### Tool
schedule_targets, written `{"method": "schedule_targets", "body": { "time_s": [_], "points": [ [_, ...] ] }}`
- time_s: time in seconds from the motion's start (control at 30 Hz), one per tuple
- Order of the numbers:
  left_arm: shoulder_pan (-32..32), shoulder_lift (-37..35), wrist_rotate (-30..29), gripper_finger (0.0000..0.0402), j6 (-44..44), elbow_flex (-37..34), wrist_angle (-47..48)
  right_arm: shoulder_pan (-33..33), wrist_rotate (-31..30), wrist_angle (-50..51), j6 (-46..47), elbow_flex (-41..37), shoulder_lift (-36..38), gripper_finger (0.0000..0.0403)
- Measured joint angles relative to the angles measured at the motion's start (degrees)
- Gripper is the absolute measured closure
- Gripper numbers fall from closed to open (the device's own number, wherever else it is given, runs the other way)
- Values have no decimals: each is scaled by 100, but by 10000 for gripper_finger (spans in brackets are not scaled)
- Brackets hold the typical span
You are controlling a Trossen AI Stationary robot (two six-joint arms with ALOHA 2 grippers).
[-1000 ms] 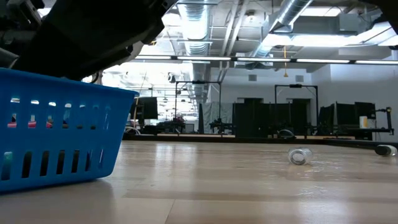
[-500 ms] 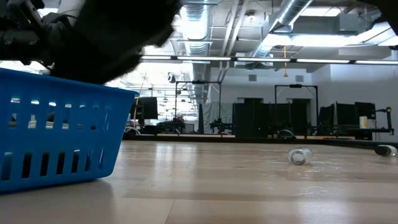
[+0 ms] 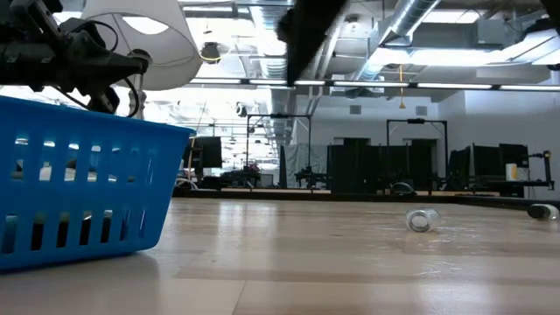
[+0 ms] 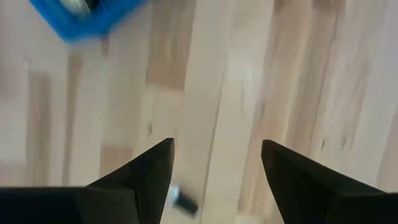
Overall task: Pick & Place Nail Polish
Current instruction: Put the left white nail polish bottle in the blue bin
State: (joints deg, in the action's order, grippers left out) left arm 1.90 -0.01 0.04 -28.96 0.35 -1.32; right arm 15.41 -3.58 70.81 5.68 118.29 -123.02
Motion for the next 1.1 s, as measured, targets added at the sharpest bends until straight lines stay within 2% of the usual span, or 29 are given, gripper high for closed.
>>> {"method": "schedule_targets", "body": {
  "time_s": [0.1,0.27,0.37,0.47,0.63,0.9,1.1],
  "points": [
    [-1,0,-1,401,1,1,-2,98,-22,-143,25,-913,486,169],
    [-1,0,0,401,1,1,-2,274,-1,-926,-336,-2765,1334,169],
    [1,0,-1,401,1,1,-2,335,108,-1476,-735,-3685,1541,168],
    [1,0,1,401,1,1,-2,407,213,-1849,-1166,-4199,1549,168],
    [0,0,-1,401,1,1,-2,451,298,-2242,-1735,-4459,1285,168],
    [-1,0,-1,401,1,0,-1,445,453,-2612,-2095,-4464,990,170],
    [-1,0,-1,401,1,1,-2,429,618,-2692,-2129,-4431,868,211]
  ]
}}
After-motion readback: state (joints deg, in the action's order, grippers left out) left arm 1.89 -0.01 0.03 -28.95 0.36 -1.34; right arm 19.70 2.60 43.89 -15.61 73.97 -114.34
